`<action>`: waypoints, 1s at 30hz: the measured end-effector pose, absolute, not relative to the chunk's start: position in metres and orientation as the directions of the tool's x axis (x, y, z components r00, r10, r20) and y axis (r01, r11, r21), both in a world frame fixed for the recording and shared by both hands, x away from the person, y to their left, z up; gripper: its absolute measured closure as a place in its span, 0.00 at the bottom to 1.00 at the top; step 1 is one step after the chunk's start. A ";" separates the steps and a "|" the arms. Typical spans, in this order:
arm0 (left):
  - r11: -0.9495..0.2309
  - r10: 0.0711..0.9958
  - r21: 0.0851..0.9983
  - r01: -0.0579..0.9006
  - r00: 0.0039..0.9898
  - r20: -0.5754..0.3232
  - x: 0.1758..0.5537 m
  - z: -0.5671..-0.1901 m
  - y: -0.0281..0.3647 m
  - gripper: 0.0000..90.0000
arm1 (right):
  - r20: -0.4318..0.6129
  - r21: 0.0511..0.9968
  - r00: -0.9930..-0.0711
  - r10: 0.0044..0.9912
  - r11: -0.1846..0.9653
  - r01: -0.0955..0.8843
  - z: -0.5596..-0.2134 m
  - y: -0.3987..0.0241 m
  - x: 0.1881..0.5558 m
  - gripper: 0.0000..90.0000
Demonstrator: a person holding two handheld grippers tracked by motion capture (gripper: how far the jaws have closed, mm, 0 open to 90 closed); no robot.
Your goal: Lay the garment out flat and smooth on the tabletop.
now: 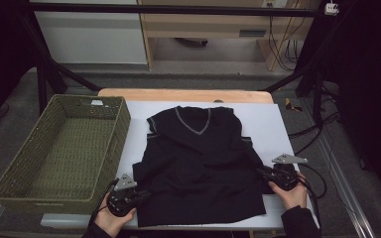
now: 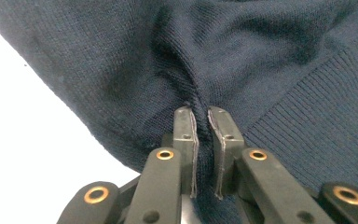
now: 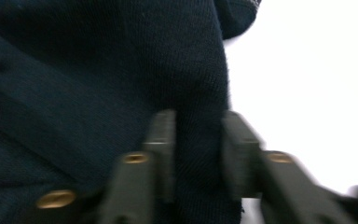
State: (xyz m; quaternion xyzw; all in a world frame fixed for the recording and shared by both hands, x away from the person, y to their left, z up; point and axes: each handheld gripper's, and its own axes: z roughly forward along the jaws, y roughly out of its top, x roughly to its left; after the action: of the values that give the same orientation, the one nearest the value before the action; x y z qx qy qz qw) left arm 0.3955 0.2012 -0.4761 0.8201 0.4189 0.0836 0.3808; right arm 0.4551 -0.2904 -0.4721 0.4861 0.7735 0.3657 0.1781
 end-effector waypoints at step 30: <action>-0.367 0.741 0.715 0.595 0.651 -0.162 0.392 -0.478 0.202 0.89 | 0.123 0.814 -0.456 0.882 0.173 0.554 -0.455 -0.283 0.425 0.29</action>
State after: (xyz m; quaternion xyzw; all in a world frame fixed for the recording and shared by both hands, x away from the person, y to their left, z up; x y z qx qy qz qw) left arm 0.3919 0.2016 -0.4778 0.8212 0.4069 0.0940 0.3888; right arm 0.4252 -0.2834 -0.4545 0.4843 0.7410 0.4229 0.1937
